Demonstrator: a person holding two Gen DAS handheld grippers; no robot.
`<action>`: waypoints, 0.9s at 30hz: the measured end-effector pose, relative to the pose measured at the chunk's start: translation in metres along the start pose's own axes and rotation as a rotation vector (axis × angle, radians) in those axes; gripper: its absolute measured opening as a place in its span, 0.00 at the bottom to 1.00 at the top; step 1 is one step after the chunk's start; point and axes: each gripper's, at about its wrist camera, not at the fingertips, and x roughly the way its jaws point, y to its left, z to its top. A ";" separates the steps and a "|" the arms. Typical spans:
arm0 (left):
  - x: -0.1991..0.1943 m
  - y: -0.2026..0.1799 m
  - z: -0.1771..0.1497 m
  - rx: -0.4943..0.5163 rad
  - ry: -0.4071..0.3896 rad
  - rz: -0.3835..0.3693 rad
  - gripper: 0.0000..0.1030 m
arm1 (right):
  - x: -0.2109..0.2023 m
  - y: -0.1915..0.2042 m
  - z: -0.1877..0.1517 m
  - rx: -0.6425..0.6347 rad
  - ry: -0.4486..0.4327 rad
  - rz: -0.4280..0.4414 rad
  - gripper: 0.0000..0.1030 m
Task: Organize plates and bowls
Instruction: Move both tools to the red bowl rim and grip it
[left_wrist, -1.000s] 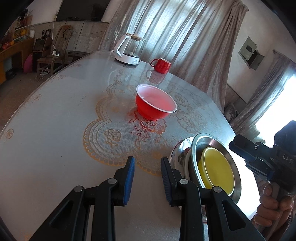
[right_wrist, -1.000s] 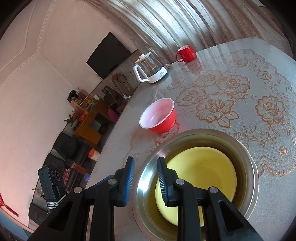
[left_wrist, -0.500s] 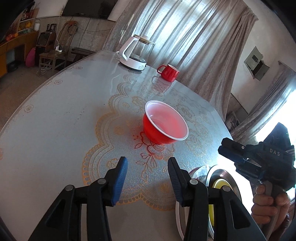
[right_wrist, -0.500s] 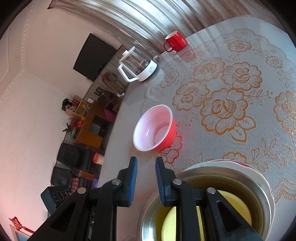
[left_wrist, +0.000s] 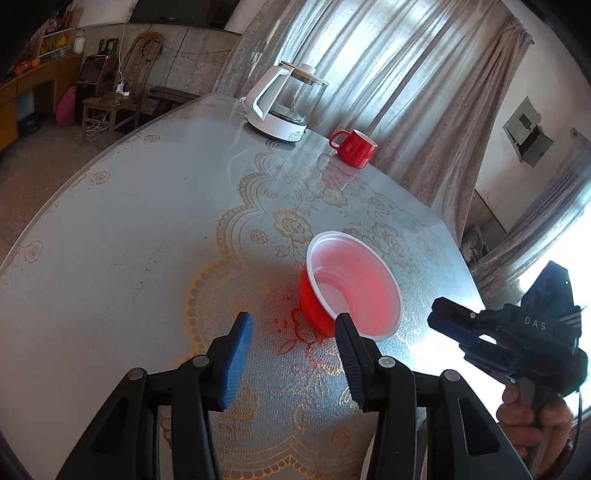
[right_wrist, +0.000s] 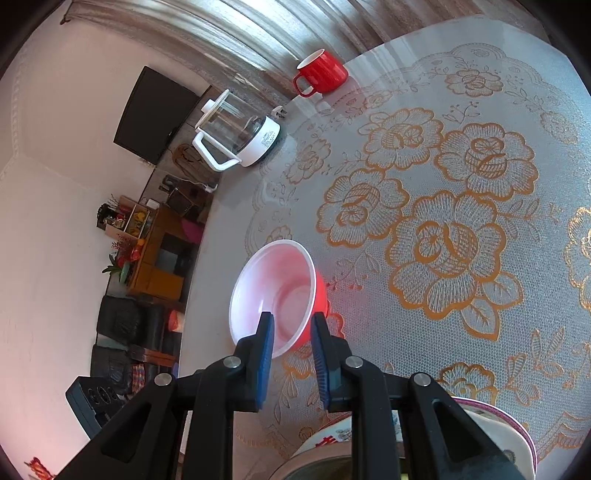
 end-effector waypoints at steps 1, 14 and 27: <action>0.002 0.000 0.004 -0.006 0.000 -0.012 0.42 | 0.004 -0.001 0.002 0.003 0.005 -0.006 0.20; 0.047 -0.004 0.027 -0.037 0.071 -0.030 0.11 | 0.041 0.006 0.013 -0.008 0.038 -0.133 0.14; 0.009 -0.008 0.000 -0.003 0.038 -0.023 0.06 | 0.025 0.019 -0.006 -0.069 0.008 -0.095 0.05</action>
